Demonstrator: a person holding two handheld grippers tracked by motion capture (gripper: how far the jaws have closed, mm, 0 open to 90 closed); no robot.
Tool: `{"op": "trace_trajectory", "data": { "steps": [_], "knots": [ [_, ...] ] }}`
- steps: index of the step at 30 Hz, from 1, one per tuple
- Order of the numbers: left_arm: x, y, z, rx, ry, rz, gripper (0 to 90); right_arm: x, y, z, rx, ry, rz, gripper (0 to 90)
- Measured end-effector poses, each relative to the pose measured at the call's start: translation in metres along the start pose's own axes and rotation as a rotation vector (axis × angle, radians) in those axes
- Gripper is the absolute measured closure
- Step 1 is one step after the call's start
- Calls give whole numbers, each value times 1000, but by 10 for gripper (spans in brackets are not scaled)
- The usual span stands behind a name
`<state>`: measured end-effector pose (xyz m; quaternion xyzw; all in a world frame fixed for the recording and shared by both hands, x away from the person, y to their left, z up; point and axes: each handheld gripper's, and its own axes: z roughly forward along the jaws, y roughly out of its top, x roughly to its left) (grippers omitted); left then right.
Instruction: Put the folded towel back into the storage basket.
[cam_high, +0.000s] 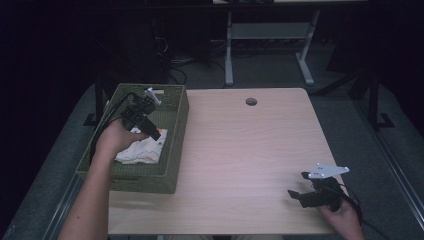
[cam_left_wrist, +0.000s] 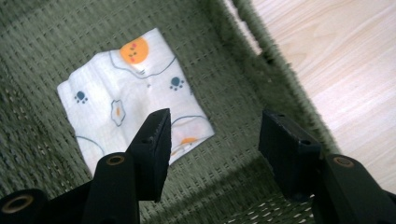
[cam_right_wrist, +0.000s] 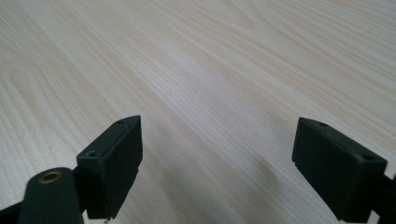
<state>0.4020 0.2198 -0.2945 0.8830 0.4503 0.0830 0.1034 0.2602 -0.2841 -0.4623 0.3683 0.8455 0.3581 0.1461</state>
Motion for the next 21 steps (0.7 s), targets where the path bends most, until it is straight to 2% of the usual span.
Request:
{"op": "trace_trajectory", "data": {
  "steps": [6, 13, 21],
  "knots": [
    [-13, 7, -5, -4, -15, 25, 445, 0, -1, 0, 6, 1, 5, 159],
    [-29, 14, -11, -21, -11, 59, 437, 0, -1, -1, 5, 0, 10, 159],
    [-41, 19, -11, -20, -16, 86, 429, 1, -1, -2, 1, 1, 6, 159]
  ]
}}
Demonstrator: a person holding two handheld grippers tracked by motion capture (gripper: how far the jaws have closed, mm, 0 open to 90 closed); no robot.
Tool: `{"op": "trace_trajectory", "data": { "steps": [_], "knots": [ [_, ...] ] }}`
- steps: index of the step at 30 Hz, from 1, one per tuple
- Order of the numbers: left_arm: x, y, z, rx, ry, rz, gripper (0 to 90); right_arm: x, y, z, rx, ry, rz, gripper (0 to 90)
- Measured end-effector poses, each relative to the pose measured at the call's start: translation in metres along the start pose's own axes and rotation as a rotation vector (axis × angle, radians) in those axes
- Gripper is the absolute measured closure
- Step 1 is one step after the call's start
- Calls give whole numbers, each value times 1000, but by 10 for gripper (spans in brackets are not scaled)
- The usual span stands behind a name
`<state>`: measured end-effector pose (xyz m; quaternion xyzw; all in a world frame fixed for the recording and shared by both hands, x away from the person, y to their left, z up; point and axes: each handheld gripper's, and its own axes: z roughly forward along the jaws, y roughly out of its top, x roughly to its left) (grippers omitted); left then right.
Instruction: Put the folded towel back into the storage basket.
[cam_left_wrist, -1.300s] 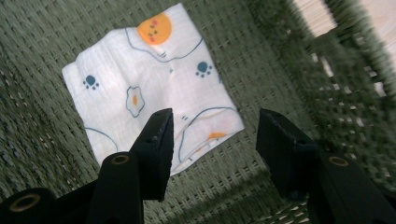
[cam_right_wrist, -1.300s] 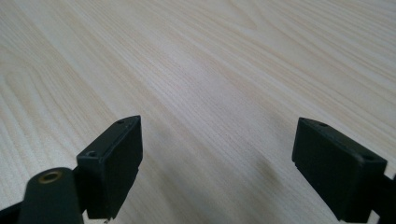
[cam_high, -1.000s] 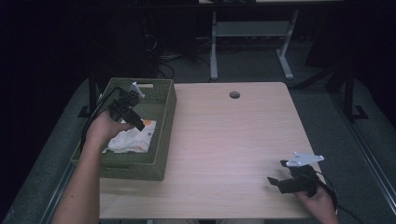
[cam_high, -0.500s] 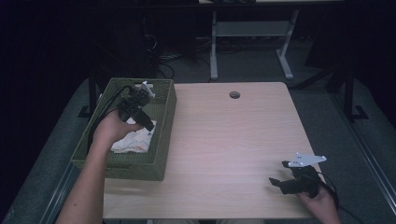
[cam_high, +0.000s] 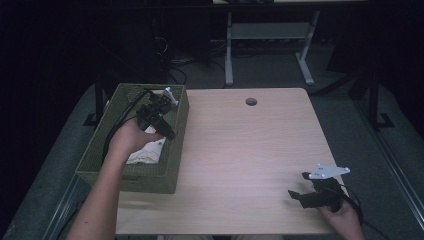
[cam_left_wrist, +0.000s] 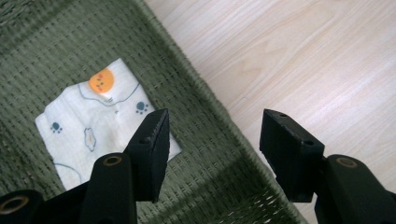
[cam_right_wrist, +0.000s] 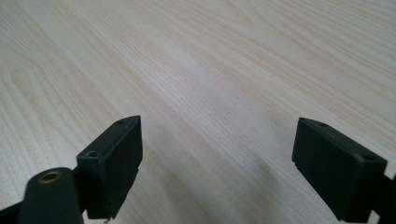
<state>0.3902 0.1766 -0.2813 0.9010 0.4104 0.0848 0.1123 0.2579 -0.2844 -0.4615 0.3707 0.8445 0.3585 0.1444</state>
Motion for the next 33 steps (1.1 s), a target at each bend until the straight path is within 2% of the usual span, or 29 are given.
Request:
{"op": "trace_trajectory", "data": {
  "steps": [5, 15, 16, 25, 33],
  "knots": [
    [-5, 3, 1, -4, 2, -2, 420, 0, 0, -1, 1, -4, 2, 159],
    [-19, 12, 1, 9, 15, 33, 414, 1, 1, 0, -3, -3, -1, 159],
    [-20, 12, 2, 6, 12, 25, 413, 1, 1, 0, -3, -4, -3, 159],
    [-36, 22, 10, 8, 0, 58, 394, 2, 1, 0, 2, -3, -5, 159],
    [-44, 27, 12, 5, -3, 69, 376, 2, 0, -1, -4, -6, -4, 159]
  ]
}}
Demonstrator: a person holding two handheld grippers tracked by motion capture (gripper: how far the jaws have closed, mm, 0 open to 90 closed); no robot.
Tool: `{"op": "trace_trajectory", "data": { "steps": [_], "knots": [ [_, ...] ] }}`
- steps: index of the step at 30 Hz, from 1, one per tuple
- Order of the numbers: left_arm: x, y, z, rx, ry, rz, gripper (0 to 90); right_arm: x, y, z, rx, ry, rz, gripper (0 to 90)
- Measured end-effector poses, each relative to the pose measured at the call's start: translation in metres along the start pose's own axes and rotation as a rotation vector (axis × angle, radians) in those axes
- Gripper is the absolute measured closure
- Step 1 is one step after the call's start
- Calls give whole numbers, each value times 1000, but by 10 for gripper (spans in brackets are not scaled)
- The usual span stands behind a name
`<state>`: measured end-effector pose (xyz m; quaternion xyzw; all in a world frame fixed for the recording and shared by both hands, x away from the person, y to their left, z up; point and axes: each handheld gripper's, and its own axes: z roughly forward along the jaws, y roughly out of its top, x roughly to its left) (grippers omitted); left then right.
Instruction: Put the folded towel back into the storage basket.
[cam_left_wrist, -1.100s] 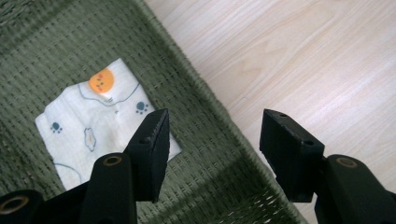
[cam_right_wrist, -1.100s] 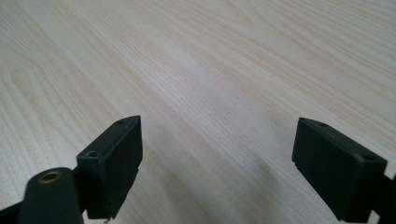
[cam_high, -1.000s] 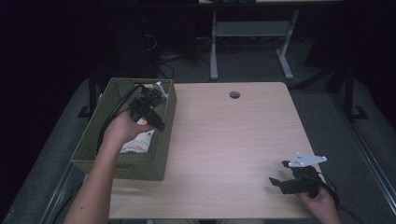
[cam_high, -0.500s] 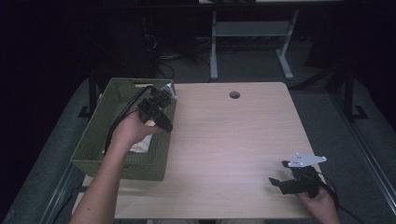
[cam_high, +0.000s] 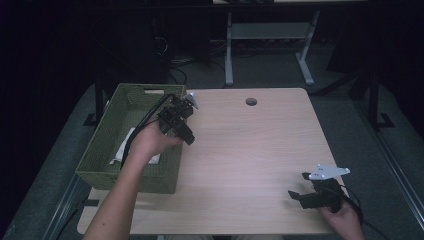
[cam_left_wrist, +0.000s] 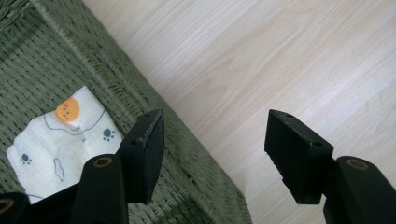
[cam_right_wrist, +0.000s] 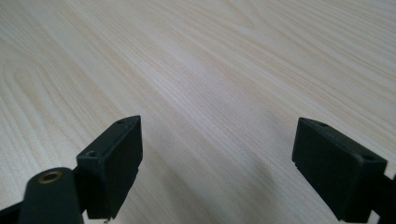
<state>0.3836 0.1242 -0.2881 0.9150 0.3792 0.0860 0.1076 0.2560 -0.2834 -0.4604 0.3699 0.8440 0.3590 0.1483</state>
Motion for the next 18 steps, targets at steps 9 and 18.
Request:
{"op": "trace_trajectory", "data": {
  "steps": [9, 18],
  "knots": [
    [-15, 6, 11, -3, -21, 24, 371, -1, -2, -2, 1, -6, 3, 159],
    [-26, 10, 18, -12, -28, 40, 367, -1, -2, -2, 4, -7, 5, 159]
  ]
}}
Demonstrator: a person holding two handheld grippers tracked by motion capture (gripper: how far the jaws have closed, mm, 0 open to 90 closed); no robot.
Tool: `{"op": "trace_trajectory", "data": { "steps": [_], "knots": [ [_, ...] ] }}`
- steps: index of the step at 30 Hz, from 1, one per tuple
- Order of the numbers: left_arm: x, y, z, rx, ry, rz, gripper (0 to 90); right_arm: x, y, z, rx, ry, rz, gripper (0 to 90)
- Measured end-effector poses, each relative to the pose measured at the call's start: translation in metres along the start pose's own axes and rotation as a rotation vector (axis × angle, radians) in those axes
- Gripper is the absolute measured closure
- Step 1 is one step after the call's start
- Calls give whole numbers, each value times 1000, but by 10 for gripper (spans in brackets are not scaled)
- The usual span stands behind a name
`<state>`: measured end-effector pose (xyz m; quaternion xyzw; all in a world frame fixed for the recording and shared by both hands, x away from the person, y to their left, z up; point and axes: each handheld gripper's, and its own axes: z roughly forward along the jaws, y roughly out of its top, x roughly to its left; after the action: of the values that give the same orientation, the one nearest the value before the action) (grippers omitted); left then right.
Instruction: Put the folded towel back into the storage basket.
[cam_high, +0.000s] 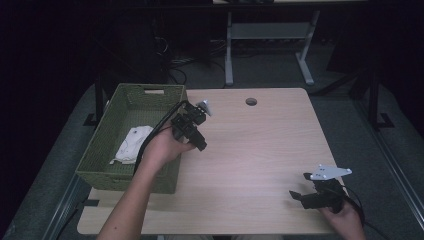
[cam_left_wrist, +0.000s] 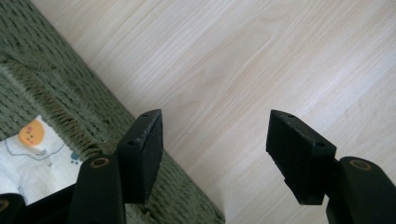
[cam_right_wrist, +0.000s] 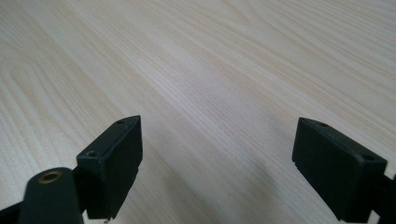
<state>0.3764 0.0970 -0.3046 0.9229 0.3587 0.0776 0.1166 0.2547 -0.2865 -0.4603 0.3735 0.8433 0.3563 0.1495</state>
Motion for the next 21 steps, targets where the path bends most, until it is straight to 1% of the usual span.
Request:
{"op": "trace_trajectory", "data": {
  "steps": [3, 6, 7, 16, 20, 21],
  "knots": [
    [-5, 1, 4, -4, -10, 5, 364, 0, 0, 0, 0, -1, -1, 159],
    [-9, 2, 8, -12, -13, 1, 360, 0, 0, 0, 0, -2, -1, 159],
    [-11, 3, 10, -8, -17, 7, 359, 0, 0, 0, -2, -2, -4, 159],
    [-24, 7, 24, -9, -27, 20, 356, 1, 0, 0, -1, -2, -4, 159],
    [-27, 7, 27, -20, -29, 10, 355, 1, 0, 0, 0, -1, -7, 159],
    [-29, 6, 30, -24, -34, 10, 355, 1, 0, 0, 1, -1, -7, 159]
  ]
}}
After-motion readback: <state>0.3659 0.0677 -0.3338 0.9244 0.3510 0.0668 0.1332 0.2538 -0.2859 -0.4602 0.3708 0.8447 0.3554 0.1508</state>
